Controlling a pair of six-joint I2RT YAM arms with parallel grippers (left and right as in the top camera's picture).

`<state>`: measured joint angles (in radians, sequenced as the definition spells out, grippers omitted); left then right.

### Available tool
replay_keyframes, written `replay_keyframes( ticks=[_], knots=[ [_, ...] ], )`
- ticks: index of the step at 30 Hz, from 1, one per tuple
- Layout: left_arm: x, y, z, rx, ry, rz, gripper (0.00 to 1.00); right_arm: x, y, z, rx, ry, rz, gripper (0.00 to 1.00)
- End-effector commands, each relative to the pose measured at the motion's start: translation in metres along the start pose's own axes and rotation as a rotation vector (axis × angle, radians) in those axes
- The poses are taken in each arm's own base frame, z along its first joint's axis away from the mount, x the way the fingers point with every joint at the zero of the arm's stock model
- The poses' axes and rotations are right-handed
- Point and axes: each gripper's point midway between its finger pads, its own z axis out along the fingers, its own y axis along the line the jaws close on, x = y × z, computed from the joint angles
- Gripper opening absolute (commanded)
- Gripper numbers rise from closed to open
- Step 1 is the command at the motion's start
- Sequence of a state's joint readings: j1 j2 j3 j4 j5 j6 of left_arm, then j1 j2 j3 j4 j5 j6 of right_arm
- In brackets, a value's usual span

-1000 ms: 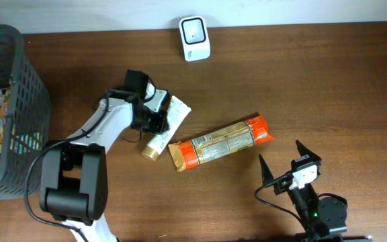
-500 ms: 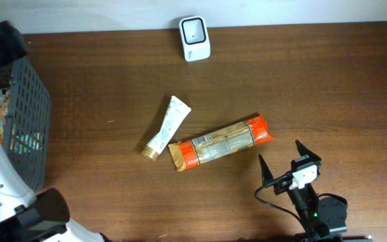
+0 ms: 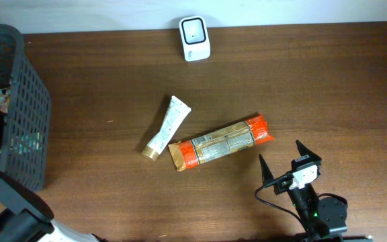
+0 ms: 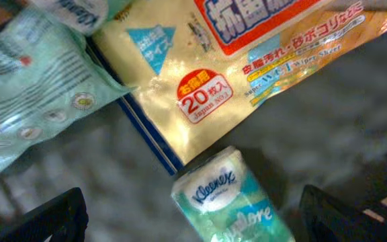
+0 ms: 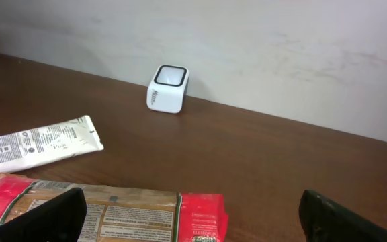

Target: Scan the item barcode

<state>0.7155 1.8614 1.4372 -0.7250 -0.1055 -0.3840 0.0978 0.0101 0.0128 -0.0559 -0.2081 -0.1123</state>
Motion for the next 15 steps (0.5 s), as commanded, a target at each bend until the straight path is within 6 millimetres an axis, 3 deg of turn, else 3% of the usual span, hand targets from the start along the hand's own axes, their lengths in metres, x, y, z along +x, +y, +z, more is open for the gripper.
replay_keyframes(
  ticks=[1, 5, 7, 8, 9, 11, 14, 15],
  knots=[
    [0.016, -0.012, 0.03, -0.012, 0.052, 0.102, 0.99, 0.003, -0.002, 0.0, 0.008, 0.003, -0.003, 0.99],
    [0.043, -0.024, 0.07, -0.029, 0.129, 0.147, 0.99, 0.003, -0.002, 0.0, 0.008, 0.003, -0.003, 0.99],
    [0.051, -0.023, 0.079, -0.04, 0.156, 0.152, 0.99, 0.003, -0.002, 0.0, 0.008, 0.003, -0.003, 0.99],
    [0.053, -0.022, 0.082, -0.042, 0.164, 0.157, 0.86, 0.003, -0.002, 0.0, 0.008, 0.003, -0.003, 0.99],
    [0.053, -0.022, 0.082, -0.043, 0.165, 0.157, 0.25, 0.003, -0.002, 0.0, 0.008, 0.003, -0.003, 0.99],
    [0.053, -0.022, 0.082, -0.043, 0.165, 0.157, 0.0, 0.003, -0.002, 0.0, 0.008, 0.003, -0.003, 0.99],
    [0.045, -0.024, 0.075, -0.039, 0.162, 0.19, 0.0, 0.003, -0.002, 0.0, 0.008, 0.003, -0.003, 0.99],
    [0.028, -0.03, 0.06, -0.034, 0.151, 0.188, 0.0, 0.003, -0.002, 0.0, 0.008, 0.003, -0.003, 0.99]
  ],
)
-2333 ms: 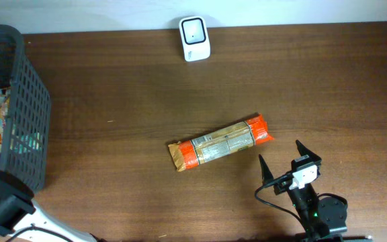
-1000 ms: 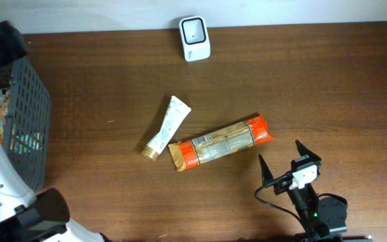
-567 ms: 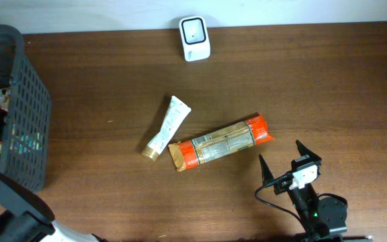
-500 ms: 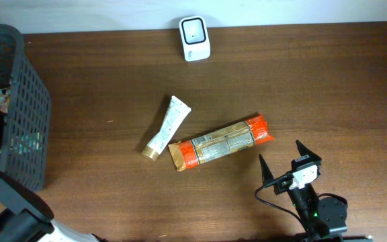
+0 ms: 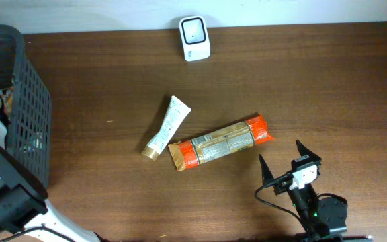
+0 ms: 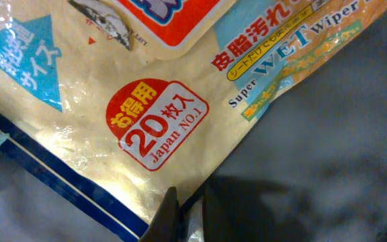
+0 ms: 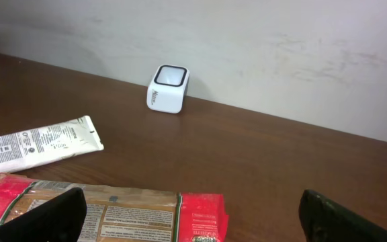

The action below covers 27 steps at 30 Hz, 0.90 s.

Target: Scan the item barcode

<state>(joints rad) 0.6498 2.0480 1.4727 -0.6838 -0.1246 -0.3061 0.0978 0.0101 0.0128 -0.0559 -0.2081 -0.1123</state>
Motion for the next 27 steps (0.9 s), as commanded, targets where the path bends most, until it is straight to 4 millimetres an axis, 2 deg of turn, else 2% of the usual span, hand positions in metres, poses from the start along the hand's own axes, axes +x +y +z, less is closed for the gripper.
replay_keyframes(
  ticks=[1, 2, 3, 4, 5, 6, 7, 8, 9, 10, 11, 12, 13, 14, 15, 16, 17, 18, 19, 20, 21, 23, 24, 25, 26, 27],
  knots=[
    [-0.01, -0.007, -0.011, 0.002, 0.042, 0.036, 0.0, 0.003, -0.002, 0.0, 0.008, 0.003, -0.003, 0.99],
    [-0.039, -0.012, -0.044, 0.016, -0.005, 0.03, 0.0, 0.003, -0.002, 0.0, 0.008, 0.003, -0.003, 0.99],
    [-0.057, -0.015, -0.065, 0.027, -0.041, 0.026, 0.0, 0.003, -0.002, 0.0, 0.008, 0.003, -0.003, 0.99],
    [-0.091, -0.02, -0.116, 0.056, -0.133, 0.014, 0.0, 0.003, -0.002, 0.0, 0.008, 0.003, -0.003, 0.99],
    [-0.112, -0.022, -0.156, 0.082, -0.207, 0.005, 0.0, 0.003, -0.002, 0.0, 0.008, 0.003, -0.003, 0.99],
    [-0.127, -0.022, -0.194, 0.104, -0.278, -0.004, 0.0, 0.003, -0.002, 0.0, 0.008, 0.003, -0.003, 0.99],
    [-0.137, -0.026, -0.244, 0.171, -0.354, -0.005, 0.0, 0.003, -0.002, 0.0, 0.008, 0.003, -0.003, 0.99],
    [-0.13, -0.054, -0.313, 0.366, -0.435, 0.114, 0.0, 0.003, -0.002, 0.0, 0.008, 0.003, -0.003, 0.99],
    [-0.115, -0.08, -0.349, 0.501, -0.473, 0.231, 0.0, 0.003, -0.002, 0.0, 0.008, 0.003, -0.003, 0.99],
    [-0.101, -0.097, -0.371, 0.58, -0.492, 0.311, 0.0, 0.003, -0.002, 0.0, 0.008, 0.003, -0.003, 0.99],
    [-0.067, -0.131, -0.402, 0.693, -0.504, 0.469, 0.0, 0.003, -0.002, 0.0, 0.008, 0.003, -0.003, 0.99],
    [-0.042, -0.154, -0.409, 0.727, -0.486, 0.568, 0.0, 0.003, -0.002, 0.0, 0.008, 0.003, -0.003, 0.99],
    [-0.019, -0.173, -0.412, 0.749, -0.463, 0.664, 0.0, 0.003, -0.002, 0.0, 0.008, 0.003, -0.003, 0.99],
    [0.017, -0.202, -0.412, 0.778, -0.42, 0.813, 0.0, 0.003, -0.002, 0.0, 0.008, 0.003, -0.003, 0.99],
    [0.074, -0.245, -0.408, 0.827, -0.344, 1.027, 0.0, 0.003, -0.002, 0.0, 0.008, 0.003, -0.003, 0.99],
    [0.105, -0.267, -0.403, 0.851, -0.296, 1.116, 0.0, 0.003, -0.002, 0.0, 0.008, 0.003, -0.003, 0.99],
    [0.15, -0.303, -0.386, 0.839, -0.22, 1.227, 0.0, 0.003, -0.002, 0.0, 0.008, 0.003, -0.003, 0.99],
    [0.183, -0.326, -0.368, 0.816, -0.164, 1.302, 0.0, 0.003, -0.002, 0.0, 0.008, 0.003, -0.003, 0.99],
    [0.224, -0.352, -0.342, 0.786, -0.098, 1.39, 0.0, 0.003, -0.002, 0.0, 0.008, 0.003, -0.003, 0.99],
    [0.246, -0.365, -0.328, 0.762, -0.067, 1.436, 0.0, 0.003, -0.002, 0.0, 0.008, 0.003, -0.003, 0.99],
    [0.278, -0.38, -0.304, 0.727, -0.02, 1.499, 0.0, 0.003, -0.002, 0.0, 0.008, 0.003, -0.003, 0.99],
    [0.339, -0.405, -0.249, 0.617, 0.03, 1.621, 0.0, 0.003, -0.002, 0.0, 0.008, 0.003, -0.003, 0.99],
    [0.36, -0.414, -0.225, 0.555, 0.02, 1.668, 0.0, 0.003, -0.002, 0.0, 0.008, 0.003, -0.003, 0.99],
    [0.391, -0.425, -0.186, 0.458, 0.0, 1.735, 0.0, 0.003, -0.002, 0.0, 0.008, 0.003, -0.003, 0.99],
    [0.412, -0.431, -0.163, 0.409, -0.014, 1.774, 0.0, 0.003, -0.002, 0.0, 0.008, 0.003, -0.003, 0.99],
    [0.425, -0.432, -0.151, 0.393, -0.007, 1.797, 0.01, 0.003, -0.002, 0.0, 0.008, 0.003, -0.003, 0.99]
  ],
)
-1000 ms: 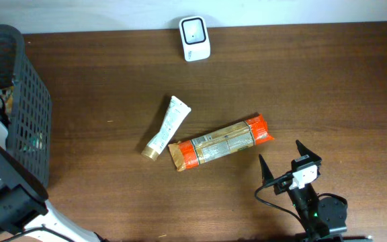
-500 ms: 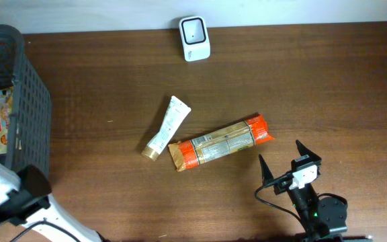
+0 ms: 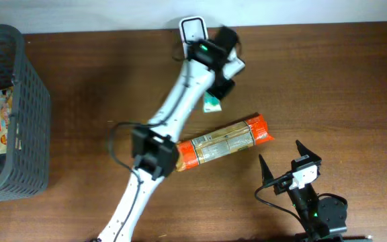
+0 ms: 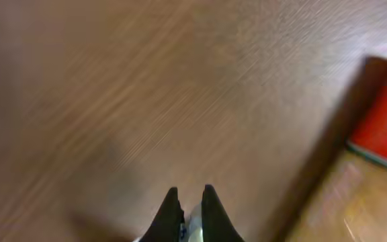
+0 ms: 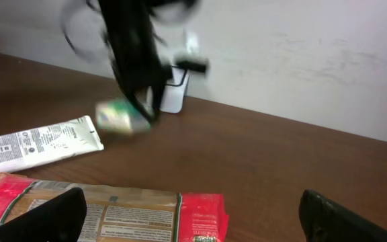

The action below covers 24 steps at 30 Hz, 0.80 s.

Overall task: Scan the item barcode
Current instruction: 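Place the green tissue pack on the table near the scanner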

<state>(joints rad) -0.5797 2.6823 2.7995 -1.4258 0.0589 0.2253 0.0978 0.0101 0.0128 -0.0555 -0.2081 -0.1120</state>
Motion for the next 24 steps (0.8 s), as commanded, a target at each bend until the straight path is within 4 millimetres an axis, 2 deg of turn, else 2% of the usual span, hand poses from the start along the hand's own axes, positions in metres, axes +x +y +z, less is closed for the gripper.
replay_keyframes(
  ticks=[1, 2, 3, 4, 5, 6, 8, 9, 10, 11, 12, 14, 16, 17, 18, 19, 21, 23, 24],
  knots=[
    [0.015, -0.025, 0.07, -0.087, 0.126, 0.101, 0.17, 0.003, -0.002, 0.0, 0.008, 0.003, -0.003, 0.99],
    [0.016, -0.032, 0.074, -0.083, 0.134, 0.112, 0.49, 0.003, -0.002, 0.0, 0.008, 0.003, -0.003, 0.99],
    [0.016, -0.035, 0.074, -0.091, 0.134, 0.121, 0.92, 0.003, -0.002, 0.0, 0.008, 0.003, -0.003, 0.99],
    [0.015, -0.034, 0.072, -0.111, 0.133, 0.126, 0.99, 0.003, -0.002, 0.0, 0.008, 0.003, -0.003, 0.99],
    [0.013, -0.031, 0.066, -0.127, 0.127, 0.126, 0.99, 0.003, -0.002, 0.0, 0.008, 0.004, -0.003, 0.99],
    [0.004, -0.022, 0.043, -0.159, 0.087, 0.089, 0.99, 0.003, -0.002, 0.0, 0.008, 0.003, -0.003, 0.99],
    [-0.02, 0.004, -0.03, -0.196, -0.064, -0.001, 0.99, 0.003, -0.002, 0.0, 0.008, 0.004, -0.003, 0.99],
    [-0.031, 0.027, -0.099, -0.227, -0.197, -0.052, 0.99, 0.003, -0.002, 0.0, 0.008, 0.004, -0.003, 0.99],
    [-0.033, 0.038, -0.132, -0.245, -0.259, -0.074, 0.99, 0.003, -0.002, 0.0, 0.008, 0.003, -0.003, 0.99],
    [-0.024, 0.063, -0.204, -0.294, -0.374, -0.129, 0.99, 0.003, -0.002, 0.0, 0.008, 0.003, -0.003, 0.99],
    [-0.012, 0.076, -0.237, -0.319, -0.412, -0.161, 0.99, 0.003, -0.002, 0.0, 0.008, 0.003, -0.003, 0.99],
    [0.038, 0.12, -0.31, -0.405, -0.468, -0.299, 0.99, 0.003, -0.002, 0.0, 0.008, 0.003, -0.003, 0.99],
    [0.128, 0.193, -0.372, -0.585, -0.485, -0.644, 0.99, 0.003, -0.002, 0.0, 0.008, 0.003, -0.003, 0.99],
    [0.17, 0.221, -0.391, -0.653, -0.482, -0.795, 0.99, 0.003, -0.002, 0.0, 0.008, 0.003, -0.003, 0.99],
    [0.24, 0.265, -0.411, -0.747, -0.453, -0.989, 0.99, 0.003, -0.002, 0.0, 0.008, 0.003, -0.003, 0.99],
    [0.266, 0.28, -0.413, -0.776, -0.43, -1.057, 0.99, 0.003, -0.002, 0.0, 0.008, 0.003, -0.003, 0.99],
    [0.339, 0.316, -0.407, -0.825, -0.356, -1.282, 0.99, 0.003, -0.002, 0.0, 0.008, 0.004, -0.003, 0.99],
    [0.386, 0.342, -0.388, -0.834, -0.271, -1.386, 0.99, 0.003, -0.002, 0.0, 0.008, 0.003, -0.003, 0.99],
    [0.403, 0.354, -0.374, -0.826, -0.229, -1.424, 0.99, 0.003, -0.002, 0.0, 0.008, 0.003, -0.003, 0.99]
  ],
)
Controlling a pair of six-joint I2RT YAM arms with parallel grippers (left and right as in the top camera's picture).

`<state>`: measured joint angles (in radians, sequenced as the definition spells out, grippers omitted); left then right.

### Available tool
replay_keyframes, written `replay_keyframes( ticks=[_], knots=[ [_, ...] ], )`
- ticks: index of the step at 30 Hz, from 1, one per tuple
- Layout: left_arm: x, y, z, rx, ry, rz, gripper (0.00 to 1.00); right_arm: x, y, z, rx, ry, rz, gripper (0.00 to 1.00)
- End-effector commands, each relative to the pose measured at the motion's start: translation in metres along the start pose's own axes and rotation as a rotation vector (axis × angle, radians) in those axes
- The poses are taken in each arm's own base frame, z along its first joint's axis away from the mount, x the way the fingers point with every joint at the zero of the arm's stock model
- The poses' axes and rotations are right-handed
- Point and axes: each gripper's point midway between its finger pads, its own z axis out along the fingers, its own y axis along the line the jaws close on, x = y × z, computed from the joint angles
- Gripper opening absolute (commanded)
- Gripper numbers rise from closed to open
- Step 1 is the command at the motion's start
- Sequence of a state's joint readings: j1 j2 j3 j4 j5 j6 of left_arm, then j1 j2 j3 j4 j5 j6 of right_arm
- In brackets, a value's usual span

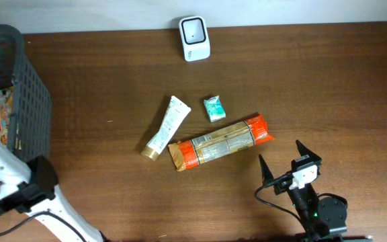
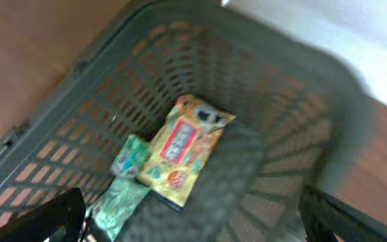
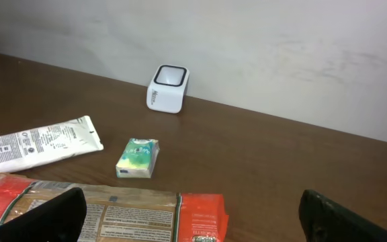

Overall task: Scan the item barcode
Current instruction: 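Place the green tissue pack on the table near the scanner, then grasp the yellow snack bag in the basket and drop it on table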

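Observation:
The white barcode scanner (image 1: 195,38) (image 3: 168,89) stands at the table's far edge. A small green tissue pack (image 1: 213,108) (image 3: 138,158) lies flat on the table between the scanner and a long red-and-gold packet (image 1: 222,142) (image 3: 119,214). A white tube (image 1: 166,126) (image 3: 35,144) lies to its left. My left gripper (image 2: 192,222) is open and empty, high over the grey basket (image 2: 274,101) (image 1: 19,94). My right gripper (image 1: 279,152) (image 3: 192,215) rests open near the packet's red end.
In the basket lie a yellow wipes pack (image 2: 187,151) and green packs (image 2: 123,185). The left arm (image 1: 19,191) runs along the table's left front. A pale wall (image 3: 247,40) rises behind the scanner.
My left gripper was shut on the tissue pack near the scanner. Now the pack lies on the table above the packet, and the gripper is open over the basket. The right arm is unmoved.
My left gripper was open inside the basket over the tissue pack, then shut there. Then it held the pack over the table close to the scanner. Now the pack lies on the table and the gripper is back over the basket, open.

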<state>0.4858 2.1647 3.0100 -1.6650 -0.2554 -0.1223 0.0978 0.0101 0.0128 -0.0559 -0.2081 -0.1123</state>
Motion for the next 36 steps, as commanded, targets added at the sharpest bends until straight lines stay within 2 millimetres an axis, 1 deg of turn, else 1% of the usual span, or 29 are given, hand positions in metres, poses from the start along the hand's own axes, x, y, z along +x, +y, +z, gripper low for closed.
replay_keyframes(
  ticks=[1, 3, 4, 5, 6, 8, 9, 10, 11, 13, 15, 16, 18, 20, 21, 22, 23, 24, 25, 26, 27, 28, 29, 31, 32, 33, 34, 35, 36],
  knots=[
    [0.019, 0.023, 0.074, -0.074, 0.142, -0.059, 0.99, 0.003, -0.002, 0.0, 0.008, 0.003, -0.003, 0.99],
    [0.028, 0.024, 0.115, -0.089, 0.193, -0.06, 0.99, 0.003, -0.002, 0.0, 0.008, 0.003, -0.003, 0.99],
    [0.032, 0.022, 0.14, -0.07, 0.21, -0.072, 0.99, 0.003, -0.002, 0.0, 0.008, 0.003, -0.003, 0.99],
    [0.037, 0.024, 0.158, -0.072, 0.229, -0.068, 0.99, 0.003, -0.002, 0.0, 0.008, 0.003, -0.003, 0.99],
    [0.048, 0.025, 0.177, -0.074, 0.271, -0.042, 0.99, 0.003, -0.002, 0.0, 0.008, 0.003, -0.003, 0.99],
    [0.066, 0.027, 0.204, -0.082, 0.333, -0.036, 0.99, 0.003, -0.002, 0.0, 0.008, 0.003, -0.003, 0.99],
    [0.074, 0.028, 0.215, -0.084, 0.359, -0.027, 0.99, 0.003, -0.002, 0.0, 0.008, 0.003, -0.003, 0.99],
    [0.085, 0.023, 0.228, -0.065, 0.393, -0.001, 0.99, 0.003, -0.002, 0.0, 0.008, 0.003, -0.003, 0.99],
    [0.087, 0.019, 0.231, -0.038, 0.4, 0.009, 0.99, 0.003, -0.002, 0.0, 0.008, 0.003, -0.003, 0.99],
    [0.078, 0.016, 0.226, -0.021, 0.363, 0.016, 0.99, 0.003, -0.002, 0.0, 0.008, 0.003, -0.003, 0.99],
    [0.064, 0.008, 0.211, 0.037, 0.312, 0.04, 0.99, 0.003, -0.002, 0.0, 0.008, 0.003, -0.003, 0.99],
    [0.048, -0.001, 0.186, 0.08, 0.256, 0.061, 0.99, 0.003, -0.002, 0.0, 0.008, 0.003, -0.003, 0.99],
    [0.025, -0.004, 0.134, 0.08, 0.173, 0.072, 0.99, 0.003, -0.002, 0.0, 0.008, 0.003, -0.003, 0.99],
    [0.005, -0.005, 0.047, 0.1, 0.059, 0.068, 0.99, 0.003, -0.002, 0.0, 0.008, 0.003, -0.003, 0.99],
    [-0.005, -0.004, 0.009, 0.114, -0.017, 0.066, 0.99, 0.003, -0.002, 0.0, 0.008, 0.003, -0.003, 0.99],
    [-0.012, -0.009, -0.036, 0.156, -0.101, 0.068, 0.99, 0.003, -0.002, 0.0, 0.008, 0.003, -0.003, 0.99],
    [-0.013, -0.017, -0.071, 0.207, -0.156, 0.08, 0.99, 0.003, -0.002, 0.0, 0.008, 0.003, -0.003, 0.99],
    [-0.008, -0.024, -0.095, 0.234, -0.174, 0.101, 0.99, 0.003, -0.002, 0.0, 0.008, 0.003, -0.003, 0.99],
    [0.005, -0.031, -0.116, 0.25, -0.162, 0.13, 0.99, 0.003, -0.002, 0.0, 0.008, 0.003, -0.003, 0.99],
    [0.02, -0.035, -0.129, 0.25, -0.135, 0.162, 0.99, 0.003, -0.002, 0.0, 0.008, 0.003, -0.003, 0.99],
    [0.048, -0.032, -0.144, 0.192, -0.086, 0.158, 0.99, 0.003, -0.002, 0.0, 0.008, 0.003, -0.003, 0.99],
    [0.058, -0.025, -0.148, 0.129, -0.084, 0.147, 0.99, 0.003, -0.002, 0.0, 0.008, 0.003, -0.003, 0.99],
    [0.064, -0.025, -0.156, 0.094, -0.149, 0.156, 0.99, 0.003, -0.002, 0.0, 0.008, 0.003, -0.003, 0.99],
    [0.073, -0.04, -0.164, 0.143, -0.331, 0.213, 0.99, 0.003, -0.002, 0.0, 0.008, 0.003, -0.003, 0.99],
    [0.07, -0.049, -0.159, 0.163, -0.496, 0.257, 0.99, 0.003, -0.002, 0.0, 0.008, 0.003, -0.003, 0.99],
    [0.05, -0.044, -0.154, 0.117, -0.658, 0.237, 0.99, 0.003, -0.002, 0.0, 0.008, 0.003, -0.003, 0.99],
    [0.035, -0.034, -0.15, 0.07, -0.704, 0.216, 0.99, 0.003, -0.002, 0.0, 0.008, 0.003, -0.003, 0.99],
    [0.007, -0.015, -0.144, -0.01, -0.756, 0.176, 0.99, 0.003, -0.002, 0.0, 0.008, 0.003, -0.003, 0.99],
    [-0.019, 0.007, -0.128, -0.08, -0.767, 0.132, 0.99, 0.003, -0.002, 0.0, 0.008, 0.003, -0.003, 0.99]
  ],
)
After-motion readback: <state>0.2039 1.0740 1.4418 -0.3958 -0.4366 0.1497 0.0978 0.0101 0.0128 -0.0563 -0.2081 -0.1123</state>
